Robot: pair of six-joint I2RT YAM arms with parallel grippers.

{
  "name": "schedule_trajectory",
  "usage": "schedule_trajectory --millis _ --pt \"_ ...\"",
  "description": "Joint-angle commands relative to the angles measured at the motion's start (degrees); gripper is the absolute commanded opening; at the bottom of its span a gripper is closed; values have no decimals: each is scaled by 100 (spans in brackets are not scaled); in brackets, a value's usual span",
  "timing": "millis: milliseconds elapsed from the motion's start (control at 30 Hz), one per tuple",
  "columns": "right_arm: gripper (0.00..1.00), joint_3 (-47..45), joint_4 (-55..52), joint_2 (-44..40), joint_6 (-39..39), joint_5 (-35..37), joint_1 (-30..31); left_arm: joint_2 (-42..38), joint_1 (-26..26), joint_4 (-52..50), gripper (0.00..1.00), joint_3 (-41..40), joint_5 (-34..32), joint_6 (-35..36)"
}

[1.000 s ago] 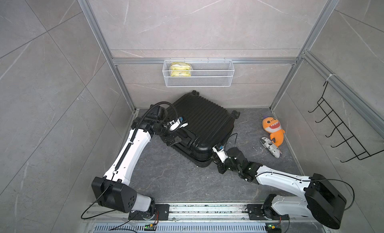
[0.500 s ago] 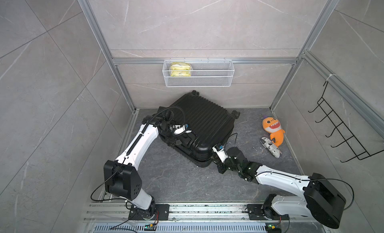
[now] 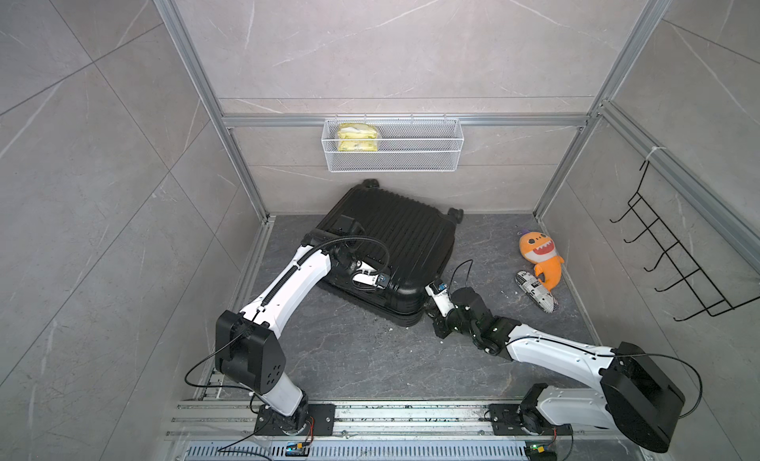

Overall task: Close the suitcase zippers
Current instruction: Zip the zipper on the suitcase.

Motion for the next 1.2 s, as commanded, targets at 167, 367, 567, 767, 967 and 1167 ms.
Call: schedule_trajectory --millis 167,367,567,767,967,1167 --pt "0 -104 -219 -169 -442 -1129 283 -90 -129 351 11 160 266 -3199" --pt "0 -32 -98 -110 -526 -1822 299 6 -314 626 10 563 471 -4578" --pt "0 58 -78 -107 -674 -2272 379 -94 -560 1316 9 430 407 -5430" --pt "0 168 -41 33 -692 -2355 539 84 -623 1670 5 786 498 -7241" --pt "0 178 64 -7 -697 -2394 661 122 -843 2124 3 723 255 -7714" --pt "0 271 -663 -214 -942 -1651 649 151 -844 2104 0 883 -644 -7728"
